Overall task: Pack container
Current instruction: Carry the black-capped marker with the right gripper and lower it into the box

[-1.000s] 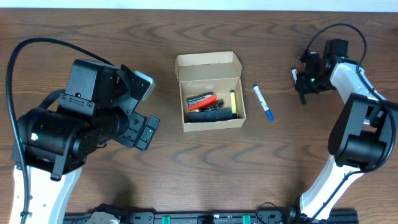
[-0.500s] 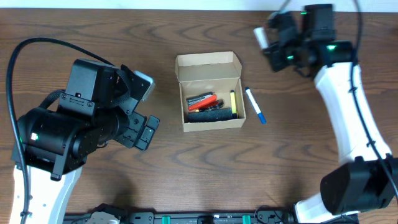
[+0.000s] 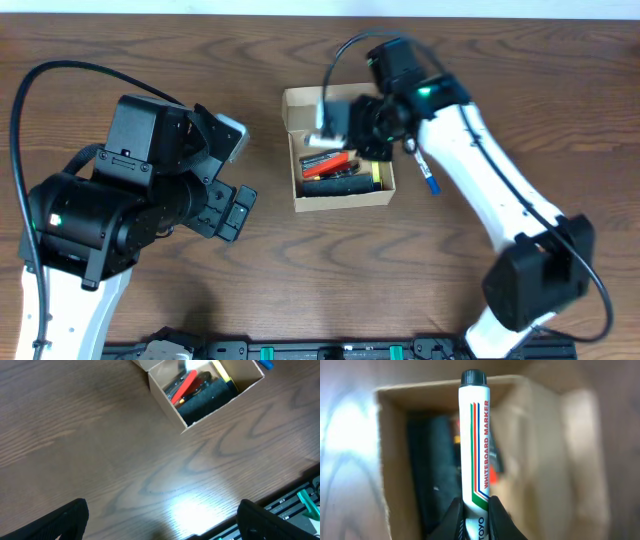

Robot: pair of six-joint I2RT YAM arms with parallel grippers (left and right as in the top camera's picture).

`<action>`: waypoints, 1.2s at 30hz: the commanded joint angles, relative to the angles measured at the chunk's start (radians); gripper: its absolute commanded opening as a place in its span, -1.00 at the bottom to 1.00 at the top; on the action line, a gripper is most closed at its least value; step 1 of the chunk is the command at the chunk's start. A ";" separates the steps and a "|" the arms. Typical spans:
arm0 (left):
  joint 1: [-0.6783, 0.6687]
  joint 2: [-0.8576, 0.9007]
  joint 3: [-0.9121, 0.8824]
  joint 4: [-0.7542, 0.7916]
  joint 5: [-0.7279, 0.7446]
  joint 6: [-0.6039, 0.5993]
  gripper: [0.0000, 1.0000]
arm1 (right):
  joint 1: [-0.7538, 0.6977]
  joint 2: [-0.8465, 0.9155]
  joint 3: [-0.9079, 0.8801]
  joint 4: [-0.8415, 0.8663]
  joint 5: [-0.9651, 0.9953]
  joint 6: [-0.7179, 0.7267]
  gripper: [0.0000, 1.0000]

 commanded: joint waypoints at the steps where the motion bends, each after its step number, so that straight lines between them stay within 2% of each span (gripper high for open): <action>1: 0.002 0.000 -0.003 -0.003 0.008 -0.012 0.90 | 0.050 0.068 0.003 -0.011 -0.007 -0.169 -0.98; 8: 0.002 0.000 -0.003 -0.003 0.008 -0.012 0.90 | 0.099 0.162 0.003 -0.015 0.127 -0.169 -0.97; 24: 0.002 0.000 -0.003 -0.003 0.008 -0.012 0.91 | 0.106 0.166 0.003 -0.087 0.151 -0.169 -0.98; 25: 0.002 0.000 -0.003 -0.003 0.007 -0.012 0.90 | 0.108 0.166 0.003 -0.095 0.151 -0.168 -0.92; 28: 0.002 0.000 -0.003 -0.003 0.008 -0.011 0.90 | 0.112 0.166 0.003 -0.101 0.151 -0.107 -0.33; 30: 0.002 0.000 -0.003 -0.003 0.008 -0.012 0.90 | 0.112 0.166 0.005 -0.101 0.151 -0.051 -0.13; 36: 0.002 0.000 -0.003 -0.003 0.008 -0.012 0.90 | 0.112 0.135 0.040 -0.101 0.151 0.101 0.00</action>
